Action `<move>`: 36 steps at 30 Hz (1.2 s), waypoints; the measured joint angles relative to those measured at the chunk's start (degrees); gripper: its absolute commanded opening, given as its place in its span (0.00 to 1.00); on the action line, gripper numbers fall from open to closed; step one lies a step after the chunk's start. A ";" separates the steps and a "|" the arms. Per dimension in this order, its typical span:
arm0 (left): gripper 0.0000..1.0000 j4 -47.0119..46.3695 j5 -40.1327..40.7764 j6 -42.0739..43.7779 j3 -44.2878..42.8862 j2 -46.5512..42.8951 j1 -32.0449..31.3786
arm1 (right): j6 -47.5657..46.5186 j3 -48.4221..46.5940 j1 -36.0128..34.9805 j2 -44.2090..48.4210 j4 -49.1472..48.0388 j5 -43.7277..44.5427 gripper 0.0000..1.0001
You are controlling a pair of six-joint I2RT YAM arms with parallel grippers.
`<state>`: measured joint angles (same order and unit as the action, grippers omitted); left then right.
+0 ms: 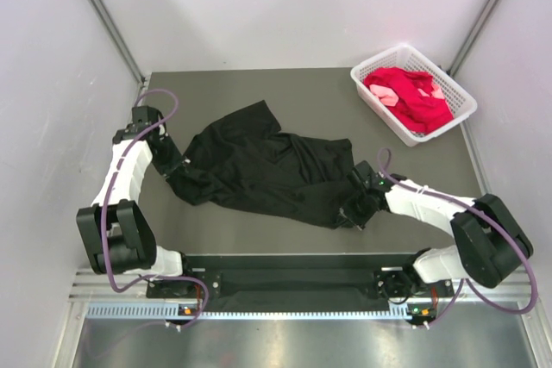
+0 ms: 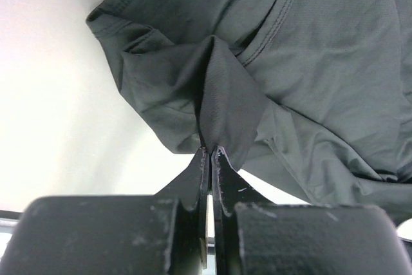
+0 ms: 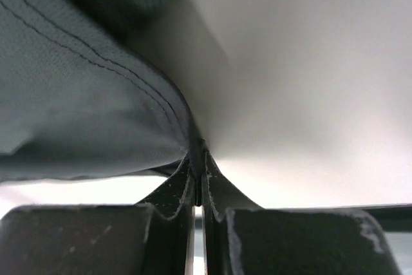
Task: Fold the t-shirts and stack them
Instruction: Flatten the tshirt out
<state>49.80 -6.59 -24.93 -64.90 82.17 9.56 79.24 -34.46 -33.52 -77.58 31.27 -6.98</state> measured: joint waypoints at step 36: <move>0.00 6.84 7.15 -5.46 -54.60 -18.80 -1.53 | -53.31 -71.69 -1.62 1.86 25.83 12.35 0.02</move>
<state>56.64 0.56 -30.39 -119.50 63.37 8.03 25.93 -106.15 -35.14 -75.72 57.10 5.37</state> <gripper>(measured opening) 0.026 0.013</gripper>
